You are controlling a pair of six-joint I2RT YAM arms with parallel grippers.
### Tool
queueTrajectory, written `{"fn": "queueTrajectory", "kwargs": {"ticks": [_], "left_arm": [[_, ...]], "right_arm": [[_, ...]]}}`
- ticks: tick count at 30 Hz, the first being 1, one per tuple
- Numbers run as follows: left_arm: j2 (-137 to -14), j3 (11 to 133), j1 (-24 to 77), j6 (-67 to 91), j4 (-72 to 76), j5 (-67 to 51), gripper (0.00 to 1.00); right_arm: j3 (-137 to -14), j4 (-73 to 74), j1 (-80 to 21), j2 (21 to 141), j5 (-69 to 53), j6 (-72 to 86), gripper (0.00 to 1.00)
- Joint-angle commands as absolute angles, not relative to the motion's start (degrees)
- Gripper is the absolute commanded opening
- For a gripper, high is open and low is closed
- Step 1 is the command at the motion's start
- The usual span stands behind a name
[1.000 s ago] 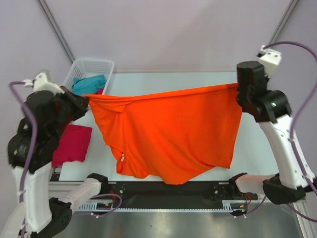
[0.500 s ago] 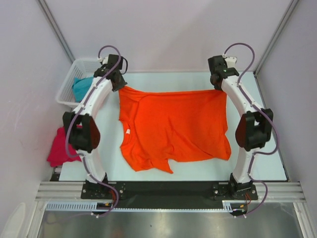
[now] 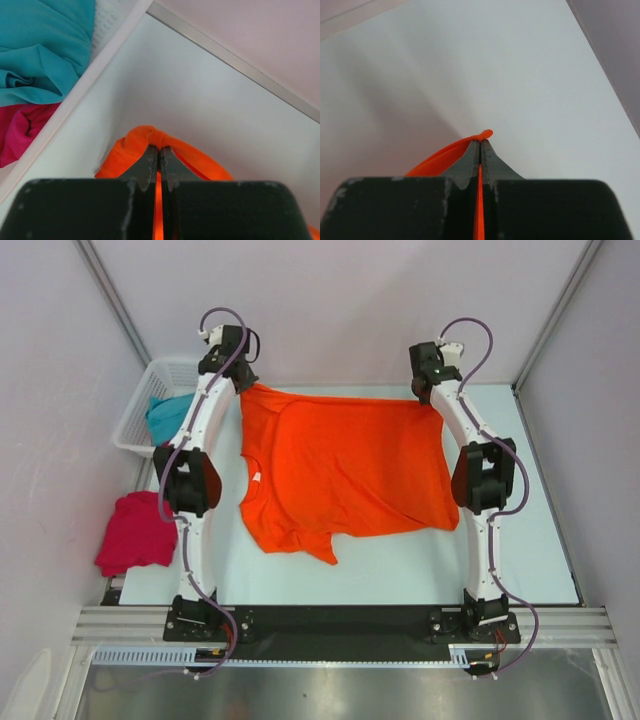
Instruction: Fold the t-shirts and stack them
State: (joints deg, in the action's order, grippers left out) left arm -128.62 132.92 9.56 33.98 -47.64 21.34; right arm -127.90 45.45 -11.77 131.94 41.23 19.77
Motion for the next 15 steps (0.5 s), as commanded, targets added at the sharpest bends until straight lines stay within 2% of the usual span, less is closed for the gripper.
{"fn": "queueTrajectory", "kwargs": {"ticks": [1, 2, 3, 4, 5, 7, 8, 9, 11, 15], "left_arm": [[-131.3, 136.1, 8.1, 32.8, -45.9, 22.4, 0.0], [-132.0, 136.3, 7.9, 32.7, -45.9, 21.9, 0.0], [-132.2, 136.2, 7.9, 32.5, -45.8, 21.4, 0.02], [-132.3, 136.0, 7.8, 32.4, -45.8, 20.9, 0.11], [-132.3, 135.6, 7.8, 32.3, -45.7, 20.4, 0.34], [-131.8, 134.2, 7.8, 32.3, -45.5, 20.3, 0.61], [-131.6, 133.9, 7.8, 32.3, -45.6, 20.4, 0.82], [-130.7, 132.7, 7.8, 32.3, -45.6, 20.5, 0.91], [-129.6, 131.5, 7.8, 32.4, -45.4, 20.0, 0.99], [-126.2, 126.5, 7.9, 32.4, -45.4, 19.5, 0.99]], "right_arm": [[-126.7, 41.6, -11.2, 132.4, 46.1, 19.4, 0.0], [-126.8, 41.6, -11.1, 132.7, 46.1, 19.5, 0.01], [-127.0, 41.6, -11.1, 132.9, 46.1, 19.5, 0.06], [-127.1, 41.7, -11.1, 133.0, 45.7, 19.5, 0.15], [-127.2, 41.5, -11.1, 133.0, 45.3, 19.3, 0.31], [-127.4, 41.4, -11.2, 132.9, 44.9, 19.4, 0.4], [-127.6, 41.4, -11.2, 132.7, 44.9, 19.4, 0.45], [-127.9, 41.4, -11.2, 132.6, 44.7, 19.3, 0.46], [-128.3, 41.2, -11.5, 132.1, 44.8, 19.0, 0.5], [-128.6, 41.0, -12.3, 130.3, 45.9, 18.2, 0.53]]}}
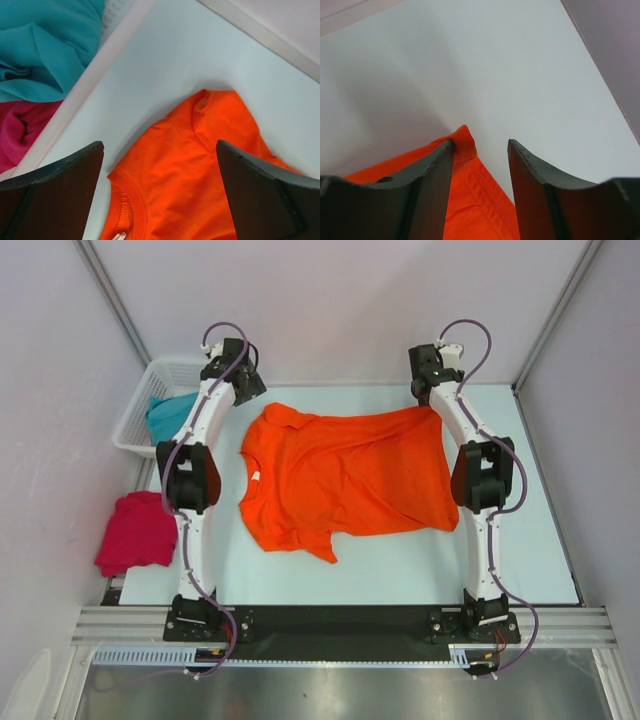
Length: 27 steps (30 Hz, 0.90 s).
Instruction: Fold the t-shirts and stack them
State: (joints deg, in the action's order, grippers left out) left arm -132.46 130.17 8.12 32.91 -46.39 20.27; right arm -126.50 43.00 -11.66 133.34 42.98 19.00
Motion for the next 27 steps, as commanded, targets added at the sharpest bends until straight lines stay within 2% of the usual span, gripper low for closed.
{"fn": "queueTrajectory", "kwargs": {"ticks": [1, 10, 13, 18, 20, 24, 27], "left_arm": [[-124.2, 125.1, 8.0, 32.4, -45.4, 19.3, 1.0], [-105.3, 97.3, 14.0, 32.4, -38.8, 19.5, 1.0], [-101.2, 92.6, 16.5, 32.3, -38.3, 19.3, 1.0], [-95.9, 87.7, 18.1, 32.5, -38.4, 19.3, 1.0], [-94.6, 86.5, 18.5, 32.7, -38.4, 19.4, 1.0], [-90.3, 81.7, 19.3, 33.0, -38.3, 18.4, 0.99], [-87.2, 76.8, 21.7, 33.7, -38.0, 17.5, 0.99]], "right_arm": [[-128.0, 41.0, -12.7, 129.6, 46.1, 18.2, 0.53], [-115.2, 37.1, -14.7, 120.7, 49.2, 17.8, 0.55], [-119.4, 38.4, -13.6, 122.6, 48.9, 15.9, 0.56], [-133.1, 43.2, -12.6, 126.5, 50.8, 14.7, 0.57], [-132.8, 43.5, -12.7, 125.4, 49.8, 15.3, 0.57], [-125.4, 43.9, -14.7, 121.1, 48.4, 17.6, 0.57], [-115.2, 44.3, -16.0, 115.8, 45.4, 21.8, 0.57]]}}
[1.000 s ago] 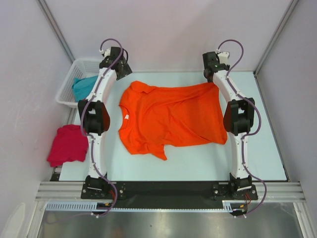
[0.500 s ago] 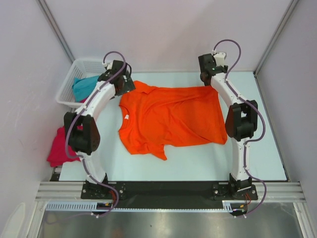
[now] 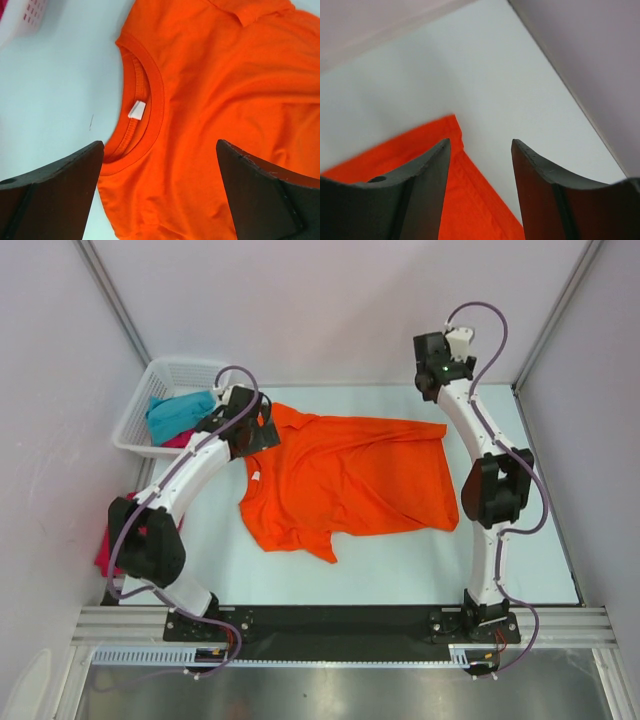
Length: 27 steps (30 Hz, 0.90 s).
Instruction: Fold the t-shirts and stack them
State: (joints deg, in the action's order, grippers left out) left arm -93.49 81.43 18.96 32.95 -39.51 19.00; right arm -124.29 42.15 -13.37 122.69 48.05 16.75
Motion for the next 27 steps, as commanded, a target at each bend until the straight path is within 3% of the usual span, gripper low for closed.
{"fn": "queueTrajectory", "kwargs": {"ticks": [1, 5, 11, 27], "left_arm": [[-85.0, 75.3, 23.7, 34.0, -37.7, 17.4, 0.99], [-80.3, 64.6, 29.2, 37.7, -36.2, 16.5, 0.99], [-72.8, 51.9, 37.7, 44.0, -34.2, 17.0, 0.99], [-60.5, 36.2, 47.7, 54.9, -35.4, 20.1, 0.98]], "right_arm": [[-108.9, 43.7, -16.2, 114.4, 44.2, 22.8, 0.57], [-94.0, 39.6, -16.1, 107.2, 34.8, 27.3, 0.57], [-82.4, 39.6, -18.8, 102.8, 33.7, 29.3, 0.57], [-74.3, 41.3, -23.1, 95.5, 33.8, 30.8, 0.57]]}}
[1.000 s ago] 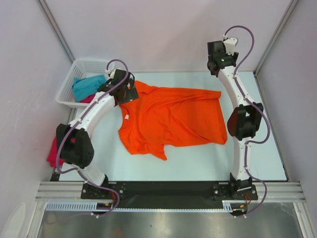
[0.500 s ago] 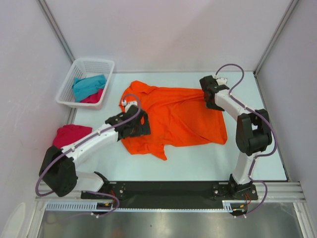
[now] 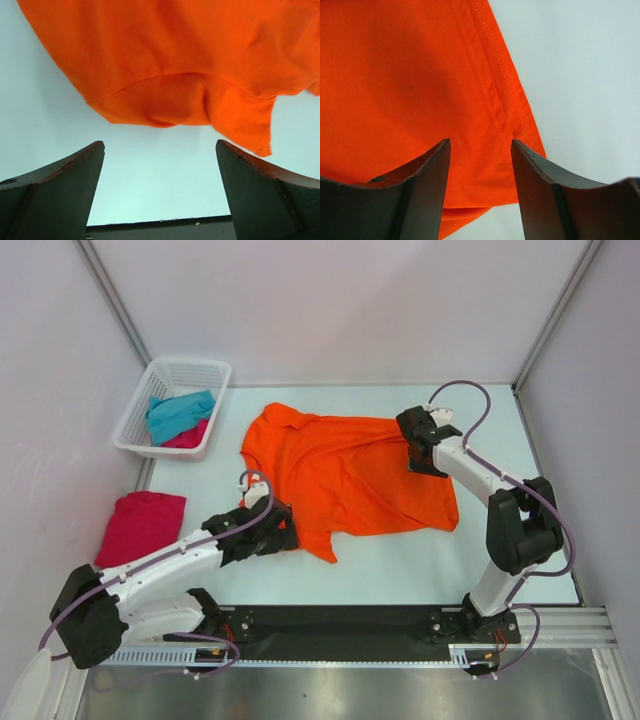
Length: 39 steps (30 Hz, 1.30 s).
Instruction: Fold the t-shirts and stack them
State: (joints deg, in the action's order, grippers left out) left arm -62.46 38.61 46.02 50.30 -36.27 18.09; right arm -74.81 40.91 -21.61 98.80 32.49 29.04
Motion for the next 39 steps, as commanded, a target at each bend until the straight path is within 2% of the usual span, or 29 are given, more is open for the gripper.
{"fn": "queueTrajectory", "kwargs": {"ticks": [1, 12, 27, 33, 35, 36, 37, 38, 39], "left_arm": [[-59.7, 35.2, 48.0, 55.4, -35.0, 20.1, 0.98], [-59.9, 29.7, 49.2, 59.1, -33.1, 23.0, 0.98], [-75.9, 25.8, 49.2, 58.4, -16.6, 23.4, 0.96], [-77.3, 26.4, 49.2, 57.7, -14.6, 23.6, 0.93], [-77.1, 26.2, 49.2, 56.8, -13.7, 22.7, 0.79], [-76.9, 26.1, 49.1, 56.6, -13.4, 22.5, 0.69], [-76.5, 26.1, 49.2, 56.7, -13.4, 22.4, 0.32], [-76.2, 26.1, 49.2, 56.8, -13.6, 22.4, 0.17], [-76.0, 26.3, 49.2, 57.0, -14.3, 22.6, 0.08]], "right_arm": [[-74.2, 41.7, -23.3, 95.0, 34.4, 30.8, 0.57], [-74.9, 44.6, -24.7, 93.7, 36.4, 30.4, 0.56], [-75.7, 49.0, -26.0, 90.5, 39.7, 30.1, 0.56], [-75.5, 49.7, -26.0, 90.1, 40.4, 29.8, 0.56], [-75.5, 49.8, -26.1, 90.1, 40.5, 29.8, 0.56], [-75.5, 49.8, -26.0, 90.2, 40.4, 29.8, 0.56], [-75.5, 49.8, -26.0, 90.3, 40.3, 29.8, 0.56], [-75.6, 49.7, -26.1, 90.4, 40.3, 29.8, 0.56], [-75.5, 49.7, -26.2, 90.6, 40.1, 30.0, 0.56]]}}
